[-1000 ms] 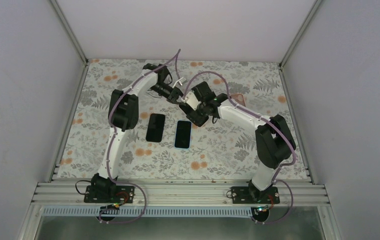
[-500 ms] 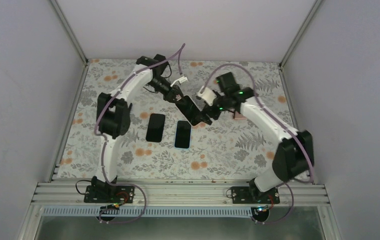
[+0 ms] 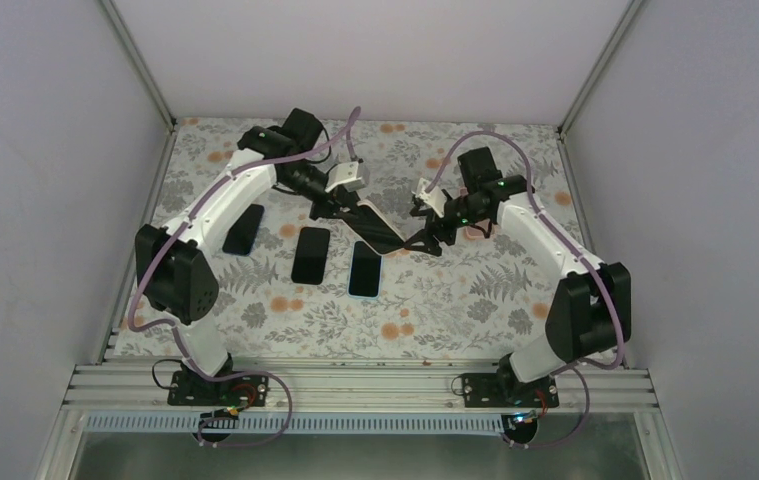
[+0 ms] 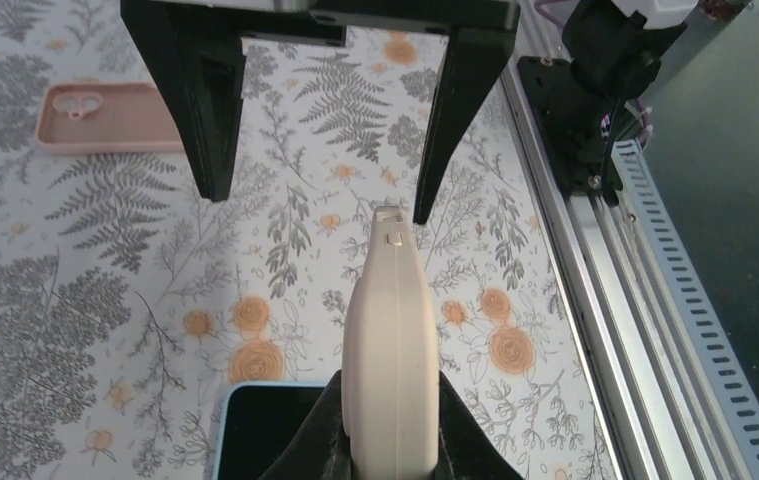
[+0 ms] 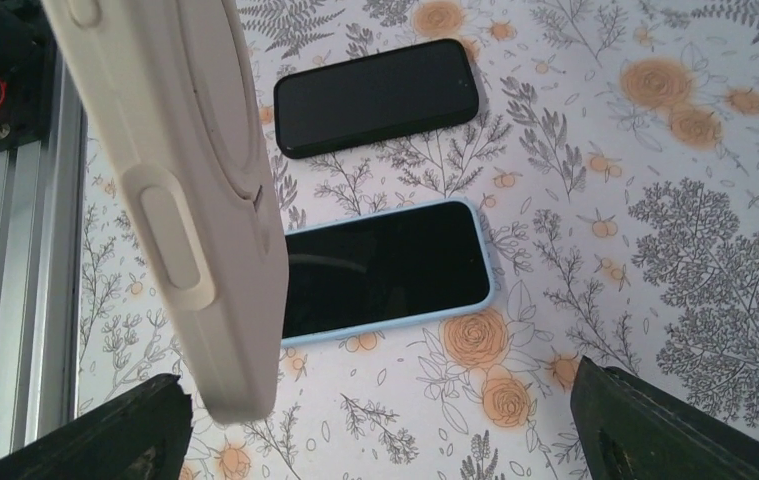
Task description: Take the phone out of the phone case
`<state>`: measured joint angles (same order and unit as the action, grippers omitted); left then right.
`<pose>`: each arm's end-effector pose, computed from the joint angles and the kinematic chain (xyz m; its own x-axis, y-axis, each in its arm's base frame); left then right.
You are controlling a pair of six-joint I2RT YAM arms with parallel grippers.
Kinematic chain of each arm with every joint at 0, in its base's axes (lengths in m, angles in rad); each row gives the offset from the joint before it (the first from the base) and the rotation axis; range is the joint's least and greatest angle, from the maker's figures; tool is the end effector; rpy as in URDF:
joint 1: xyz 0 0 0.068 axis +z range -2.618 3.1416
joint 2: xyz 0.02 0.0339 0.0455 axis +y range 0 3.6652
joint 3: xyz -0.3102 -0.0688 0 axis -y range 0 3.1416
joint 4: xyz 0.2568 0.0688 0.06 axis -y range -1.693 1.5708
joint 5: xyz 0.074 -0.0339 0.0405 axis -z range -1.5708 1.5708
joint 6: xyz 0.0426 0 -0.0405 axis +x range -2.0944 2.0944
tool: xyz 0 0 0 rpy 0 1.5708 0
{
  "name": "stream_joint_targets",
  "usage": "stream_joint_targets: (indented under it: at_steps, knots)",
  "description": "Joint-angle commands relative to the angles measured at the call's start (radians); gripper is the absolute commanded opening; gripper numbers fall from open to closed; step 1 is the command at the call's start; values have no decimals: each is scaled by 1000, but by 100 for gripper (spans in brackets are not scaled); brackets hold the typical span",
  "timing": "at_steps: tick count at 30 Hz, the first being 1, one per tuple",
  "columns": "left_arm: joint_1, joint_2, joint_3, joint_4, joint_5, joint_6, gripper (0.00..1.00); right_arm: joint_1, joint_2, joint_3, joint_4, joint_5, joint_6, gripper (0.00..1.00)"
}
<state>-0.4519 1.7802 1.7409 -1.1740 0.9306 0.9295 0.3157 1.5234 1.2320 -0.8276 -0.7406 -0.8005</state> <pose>0.3254 -0.1959 0.3736 -0.0928 0.5771 -0.8113 0.9824 -0.0796 -0.1690 0.2901 0.1250 0.3122 -0.2301 -0.6324 -0.7397 -0.9683 0.2244 0.1094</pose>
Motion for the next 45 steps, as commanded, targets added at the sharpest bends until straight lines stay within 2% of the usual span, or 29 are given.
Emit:
stream_joint_targets:
  at_steps: [1, 14, 27, 39, 45]
  knots:
    - [-1, -40, -27, 63, 39, 37, 2, -24, 23, -11, 11, -69, -46, 97]
    - [-16, -34, -1, 34, 56, 40, 2, -53, 77, 15, -17, -88, -90, 93]
    - [-16, -4, 23, 30, 57, 32, 2, -50, 52, -8, -75, -112, -139, 91]
    - [-18, -15, 15, 15, 75, 43, 2, -50, 82, 8, -14, -106, -95, 91]
    - [-19, -8, 38, -28, 116, 70, 2, -51, 95, 1, 54, -34, -46, 92]
